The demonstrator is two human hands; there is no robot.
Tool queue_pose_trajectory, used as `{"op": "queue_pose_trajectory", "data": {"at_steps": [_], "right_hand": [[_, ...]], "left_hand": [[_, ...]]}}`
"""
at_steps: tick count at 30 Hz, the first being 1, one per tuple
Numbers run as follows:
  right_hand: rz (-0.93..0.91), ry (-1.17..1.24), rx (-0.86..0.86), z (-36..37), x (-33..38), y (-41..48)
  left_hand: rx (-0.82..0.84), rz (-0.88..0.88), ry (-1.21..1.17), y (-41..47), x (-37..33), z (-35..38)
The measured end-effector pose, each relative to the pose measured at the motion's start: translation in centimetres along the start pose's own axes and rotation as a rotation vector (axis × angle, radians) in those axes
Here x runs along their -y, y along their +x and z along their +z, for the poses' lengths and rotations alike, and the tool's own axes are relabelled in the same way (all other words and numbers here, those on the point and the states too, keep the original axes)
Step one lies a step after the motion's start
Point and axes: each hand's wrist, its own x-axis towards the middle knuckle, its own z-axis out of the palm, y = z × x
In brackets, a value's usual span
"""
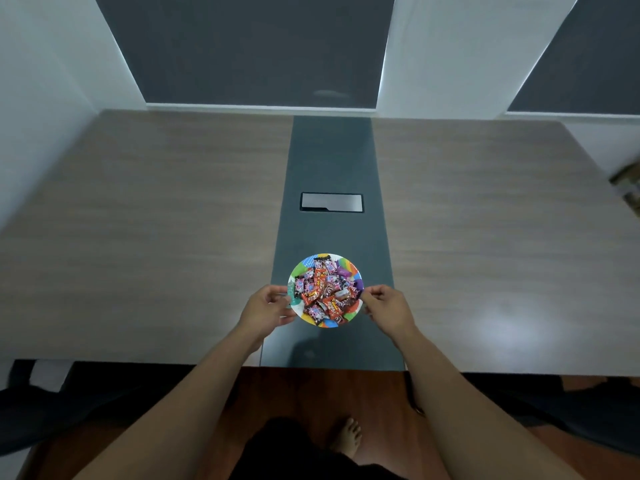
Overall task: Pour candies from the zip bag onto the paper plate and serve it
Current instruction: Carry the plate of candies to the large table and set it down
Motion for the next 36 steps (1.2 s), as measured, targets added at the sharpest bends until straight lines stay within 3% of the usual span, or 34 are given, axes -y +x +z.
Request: {"op": "queue_pose_trajectory", "data": {"at_steps": [17,36], "right_hand": [[0.134,0.099,-0.091,1.3,6.2,18.9],[0.234,-0.064,0.034,4.0,8.4,40.9]], "left_hand": [[0.004,0.089,0.08,20.5,-10.5,2.8],[-0.088,-0.111,0.081,42.0,-13.6,7.0]]}}
